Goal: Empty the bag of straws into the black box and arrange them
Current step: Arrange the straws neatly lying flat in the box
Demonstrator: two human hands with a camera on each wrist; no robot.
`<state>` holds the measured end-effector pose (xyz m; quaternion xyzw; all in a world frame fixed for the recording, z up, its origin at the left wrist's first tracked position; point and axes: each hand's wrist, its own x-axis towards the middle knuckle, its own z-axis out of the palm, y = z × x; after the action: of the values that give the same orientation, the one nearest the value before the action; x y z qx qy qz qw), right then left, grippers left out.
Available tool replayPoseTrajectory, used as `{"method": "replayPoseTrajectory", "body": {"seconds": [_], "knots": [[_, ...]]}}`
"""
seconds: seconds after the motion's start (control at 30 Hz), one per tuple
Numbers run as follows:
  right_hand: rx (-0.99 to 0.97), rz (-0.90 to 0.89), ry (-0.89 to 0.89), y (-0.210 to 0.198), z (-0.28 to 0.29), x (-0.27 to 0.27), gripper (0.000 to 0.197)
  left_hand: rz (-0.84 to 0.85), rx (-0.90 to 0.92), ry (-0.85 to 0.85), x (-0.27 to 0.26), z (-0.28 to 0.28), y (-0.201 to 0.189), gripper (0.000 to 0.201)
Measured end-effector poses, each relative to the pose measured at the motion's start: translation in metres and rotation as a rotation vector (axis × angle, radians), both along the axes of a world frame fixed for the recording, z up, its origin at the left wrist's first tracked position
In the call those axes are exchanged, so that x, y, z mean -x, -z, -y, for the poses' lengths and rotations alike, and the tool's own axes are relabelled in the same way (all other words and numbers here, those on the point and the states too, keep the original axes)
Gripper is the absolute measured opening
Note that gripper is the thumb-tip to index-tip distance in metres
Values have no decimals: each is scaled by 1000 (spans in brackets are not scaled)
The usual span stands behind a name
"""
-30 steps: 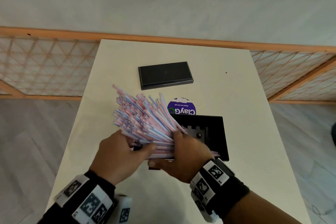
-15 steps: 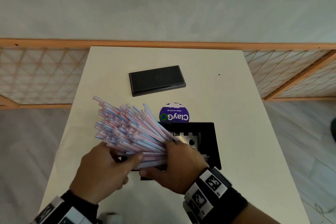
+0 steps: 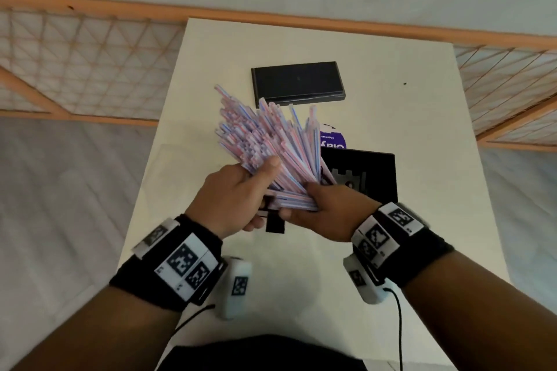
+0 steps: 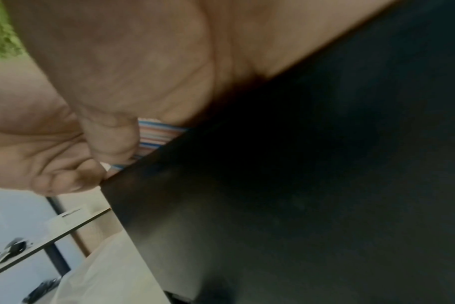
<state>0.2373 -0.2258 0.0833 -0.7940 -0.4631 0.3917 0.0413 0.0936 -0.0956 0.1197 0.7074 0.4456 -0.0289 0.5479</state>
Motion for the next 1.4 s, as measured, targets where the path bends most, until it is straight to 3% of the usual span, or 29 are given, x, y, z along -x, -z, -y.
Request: {"method": "replayPoseTrajectory", "body": {"seconds": [0.13, 0.3, 0.37, 0.47, 0.57, 0.77, 0.9, 1.03, 1.1, 1.2, 1.4], "knots": [[74, 4, -52, -17, -7, -7, 45, -25, -211, 72, 0, -5, 5, 62], [140, 19, -70, -21, -17, -12, 56, 50, -83, -66, -12, 12, 4, 32], [160, -30, -42, -17, -17, -11, 61, 55, -93, -79, -13, 15, 7, 32], [127, -104, 64, -12, -14, -11, 51, 75, -101, -92, -11, 15, 8, 35], [66, -108, 140, -5, -10, -12, 60, 78, -112, -80, -10, 16, 7, 42], [-61, -63, 48, -4, -9, 1, 60, 17, -187, 107, -6, 16, 5, 57], [-98, 119, 46, -4, -10, 3, 73, 24, -177, 129, 0, 11, 2, 42], [-18, 40, 90, -4, -1, -2, 77, 113, -404, 49, 15, 8, 8, 36], [-47, 115, 98, -11, 8, -7, 69, 122, -454, 14, 21, 6, 10, 34], [-132, 244, 99, -16, 25, -14, 51, 115, -352, -62, 26, 1, 18, 30], [-227, 22, 71, -11, 31, 1, 36, 155, -325, -88, 25, 1, 32, 17]]}}
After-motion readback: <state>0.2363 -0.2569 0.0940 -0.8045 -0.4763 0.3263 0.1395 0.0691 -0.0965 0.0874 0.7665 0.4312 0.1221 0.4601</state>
